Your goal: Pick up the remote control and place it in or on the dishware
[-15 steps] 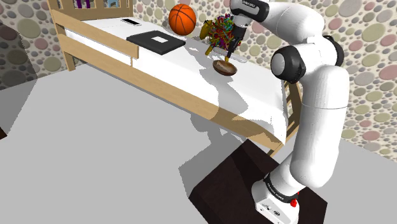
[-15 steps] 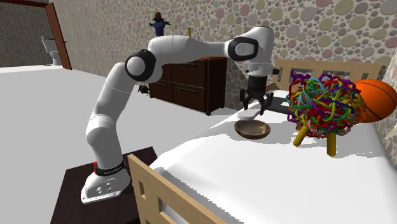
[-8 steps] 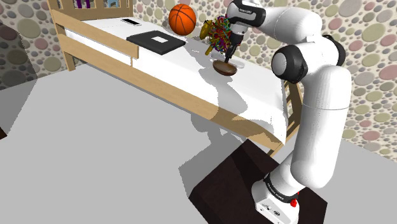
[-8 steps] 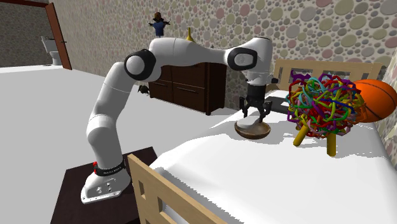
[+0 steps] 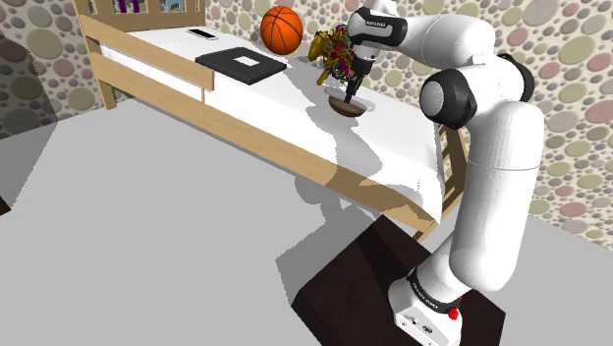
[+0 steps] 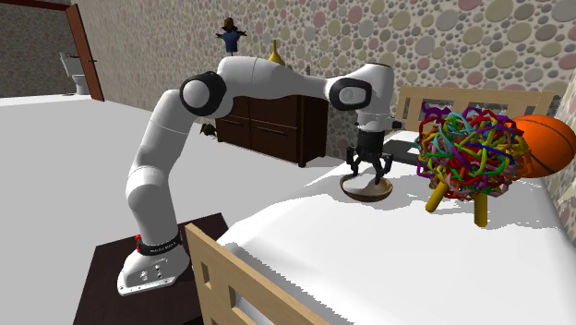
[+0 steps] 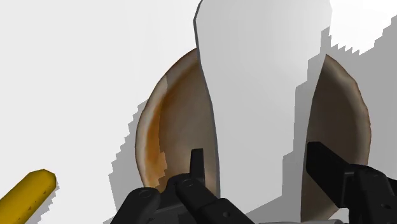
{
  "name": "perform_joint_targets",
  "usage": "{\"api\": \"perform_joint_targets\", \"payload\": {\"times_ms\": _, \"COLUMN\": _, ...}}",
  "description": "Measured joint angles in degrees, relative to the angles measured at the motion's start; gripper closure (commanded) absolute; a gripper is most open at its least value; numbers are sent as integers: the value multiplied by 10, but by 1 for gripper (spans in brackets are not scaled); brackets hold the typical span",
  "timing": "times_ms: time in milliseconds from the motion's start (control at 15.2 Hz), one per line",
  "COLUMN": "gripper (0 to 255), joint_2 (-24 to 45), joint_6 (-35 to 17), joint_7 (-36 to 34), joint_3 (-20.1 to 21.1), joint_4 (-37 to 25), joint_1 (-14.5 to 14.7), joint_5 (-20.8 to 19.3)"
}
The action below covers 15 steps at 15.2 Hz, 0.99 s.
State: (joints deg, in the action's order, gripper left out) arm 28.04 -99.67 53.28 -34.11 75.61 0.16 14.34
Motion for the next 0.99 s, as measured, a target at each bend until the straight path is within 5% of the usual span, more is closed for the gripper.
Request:
{"api": "perform_joint_targets", "payload": {"times_ms": 132, "gripper": 255, "joint_2": 0, "joint_6": 0, "joint_7": 0, "joint_3": 0, "joint_4": 1, "joint_1": 0, "joint_5": 0}}
{"api": "perform_joint_targets", "payload": {"times_ms": 198, "gripper": 0, "joint_2": 0, "joint_6": 0, "joint_7": 0, "joint_3": 0, "joint_4": 1, "joint_1": 0, "joint_5": 0}}
{"api": "perform_joint_targets", "payload": {"times_ms": 594, "gripper": 0, "joint_2": 0, "joint_6": 0, "joint_7": 0, "joint_3": 0, "joint_4": 1, "joint_1": 0, "joint_5": 0}}
{"api": "perform_joint_targets", "payload": {"times_ms": 990, "gripper": 0, "joint_2": 11, "joint_6": 77, "joint_7": -4, "joint_3": 0, "joint_4": -89, "joint_1": -18, "joint_5": 4}}
